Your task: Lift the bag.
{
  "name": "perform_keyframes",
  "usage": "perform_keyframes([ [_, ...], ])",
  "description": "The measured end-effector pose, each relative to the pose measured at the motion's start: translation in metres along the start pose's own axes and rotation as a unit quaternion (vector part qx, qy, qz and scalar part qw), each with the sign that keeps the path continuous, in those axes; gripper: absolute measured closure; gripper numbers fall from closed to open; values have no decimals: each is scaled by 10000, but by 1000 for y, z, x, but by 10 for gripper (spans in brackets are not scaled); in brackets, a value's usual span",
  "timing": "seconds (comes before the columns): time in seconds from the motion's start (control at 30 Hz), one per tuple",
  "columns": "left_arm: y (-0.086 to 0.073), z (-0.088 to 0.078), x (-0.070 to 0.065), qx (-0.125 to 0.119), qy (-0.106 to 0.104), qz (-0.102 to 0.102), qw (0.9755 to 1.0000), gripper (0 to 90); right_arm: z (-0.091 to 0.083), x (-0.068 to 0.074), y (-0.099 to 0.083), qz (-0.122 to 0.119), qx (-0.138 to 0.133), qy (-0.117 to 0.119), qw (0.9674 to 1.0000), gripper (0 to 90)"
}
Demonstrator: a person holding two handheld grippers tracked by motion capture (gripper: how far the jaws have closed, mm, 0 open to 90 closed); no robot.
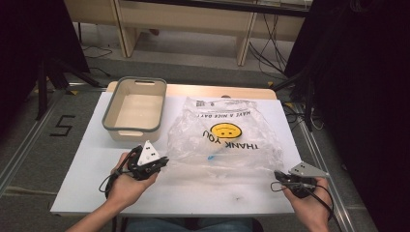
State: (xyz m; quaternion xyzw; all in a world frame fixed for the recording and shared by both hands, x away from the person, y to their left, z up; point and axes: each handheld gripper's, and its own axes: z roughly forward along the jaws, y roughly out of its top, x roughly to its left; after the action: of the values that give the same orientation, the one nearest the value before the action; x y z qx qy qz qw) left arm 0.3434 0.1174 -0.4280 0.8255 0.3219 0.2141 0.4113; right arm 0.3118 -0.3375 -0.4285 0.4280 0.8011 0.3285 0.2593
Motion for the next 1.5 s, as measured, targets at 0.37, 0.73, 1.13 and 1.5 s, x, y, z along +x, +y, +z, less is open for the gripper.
perform_keyframes([
  [0.37, 6, -5, 2, -224, 87, 129, 9996, 887, -5, -1, 5, 25, -235, -122, 9996, 900],
  [0.73, 17, -12, 4, -588, 220, 300, 9976, 887, -13, -3, 13, 38, -552, -302, 9980, 900],
  [1.13, 27, -17, 8, -817, 333, 335, 9955, 887, -19, -2, 24, -55, -964, -535, 9939, 900],
  [1.5, 42, -22, 11, -1079, 443, 349, 9926, 887, -25, -2, 36, -122, -1345, -750, 9880, 900],
])
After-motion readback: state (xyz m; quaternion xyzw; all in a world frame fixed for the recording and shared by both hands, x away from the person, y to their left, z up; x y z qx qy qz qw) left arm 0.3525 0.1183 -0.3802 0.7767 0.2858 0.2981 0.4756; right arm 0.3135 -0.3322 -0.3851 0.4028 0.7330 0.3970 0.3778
